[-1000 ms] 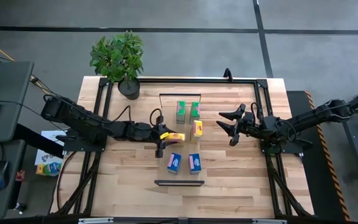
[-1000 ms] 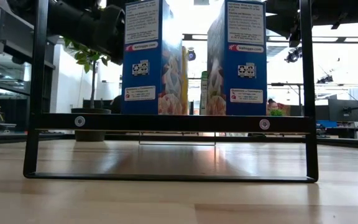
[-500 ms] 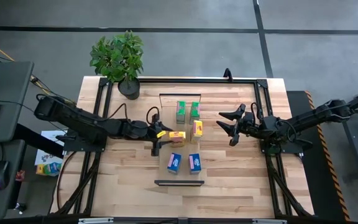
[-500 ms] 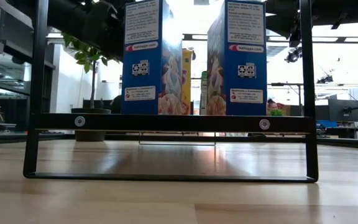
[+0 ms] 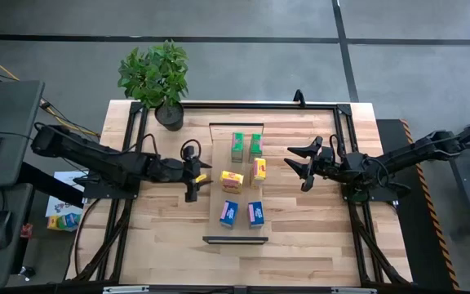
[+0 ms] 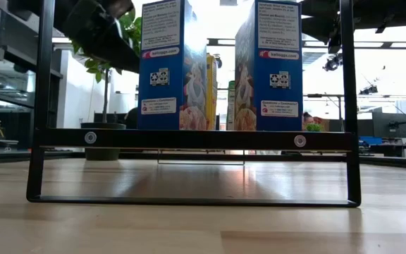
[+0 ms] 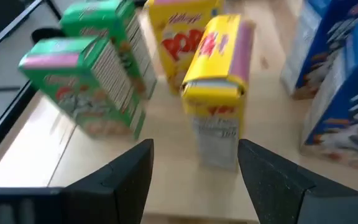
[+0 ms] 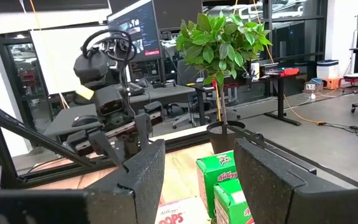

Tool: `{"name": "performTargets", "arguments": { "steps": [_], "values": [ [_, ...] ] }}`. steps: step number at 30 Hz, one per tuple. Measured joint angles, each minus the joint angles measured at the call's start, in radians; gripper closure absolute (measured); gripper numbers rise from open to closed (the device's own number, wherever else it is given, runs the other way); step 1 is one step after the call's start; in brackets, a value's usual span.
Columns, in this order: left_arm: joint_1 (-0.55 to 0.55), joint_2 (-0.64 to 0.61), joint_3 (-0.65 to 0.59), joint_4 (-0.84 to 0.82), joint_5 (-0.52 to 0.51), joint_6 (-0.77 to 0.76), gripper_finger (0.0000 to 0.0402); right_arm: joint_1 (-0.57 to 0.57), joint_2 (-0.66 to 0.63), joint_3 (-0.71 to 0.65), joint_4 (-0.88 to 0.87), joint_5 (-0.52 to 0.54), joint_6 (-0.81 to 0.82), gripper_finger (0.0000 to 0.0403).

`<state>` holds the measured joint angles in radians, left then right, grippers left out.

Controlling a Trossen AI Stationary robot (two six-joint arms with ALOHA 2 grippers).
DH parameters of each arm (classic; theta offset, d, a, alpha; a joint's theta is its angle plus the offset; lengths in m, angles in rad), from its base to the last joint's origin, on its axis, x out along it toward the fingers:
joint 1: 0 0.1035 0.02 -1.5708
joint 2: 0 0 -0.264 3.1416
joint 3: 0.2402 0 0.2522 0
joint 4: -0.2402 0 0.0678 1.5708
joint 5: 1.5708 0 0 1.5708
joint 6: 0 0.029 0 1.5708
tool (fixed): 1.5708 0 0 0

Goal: Stack cereal on shelf
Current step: Put the yellow cereal box aligned with the other yellow cereal box on the shelf

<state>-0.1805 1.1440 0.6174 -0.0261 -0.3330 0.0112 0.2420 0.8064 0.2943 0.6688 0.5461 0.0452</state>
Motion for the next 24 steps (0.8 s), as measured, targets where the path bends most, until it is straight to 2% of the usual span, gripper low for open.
{"name": "performTargets", "arguments": {
  "steps": [3,5,7,9,11,14,19,21,24],
  "values": [
    [-0.037,0.001,0.0,-0.02,-0.066,-0.065,0.0181,0.0,0.0,0.0,0.0,0.0,0.0,0.0217],
    [-0.081,0.008,0.0,-0.005,-0.115,-0.12,0.0202,0.0,0.0,0.0,0.0,0.0,0.0,0.0217],
    [-0.132,0.016,-0.001,-0.007,-0.177,-0.165,0.0244,0.0,0.0,0.0,0.0,0.0,0.0,0.0217],
    [-0.178,0.022,-0.002,0.017,-0.228,-0.18,0.0309,0.0,0.0,0.0,0.0,0.0,0.0,0.0217],
    [-0.205,0.036,-0.004,0.058,-0.231,-0.15,0.0374,0.0,0.0,0.0,0.0,0.0,0.0,0.0217],
    [-0.195,0.065,-0.064,0.221,-0.162,-0.1,0.0392,0.0,0.0,0.0,0.001,0.0,0.0,0.0217],
    [-0.106,0.108,-0.222,0.5,-0.069,-0.074,0.0401,0.0,0.0,0.0,0.001,0.0,0.005,0.0217],
    [-0.076,0.115,-0.277,0.64,0.034,-0.061,0.0401,0.0,0.0,0.0,0.001,0.0,0.005,0.0217],
    [-0.03,0.131,-0.336,0.741,0.156,-0.067,0.0401,0.0,0.0,0.0,0.001,0.0,-0.001,0.0217]
  ]
}}
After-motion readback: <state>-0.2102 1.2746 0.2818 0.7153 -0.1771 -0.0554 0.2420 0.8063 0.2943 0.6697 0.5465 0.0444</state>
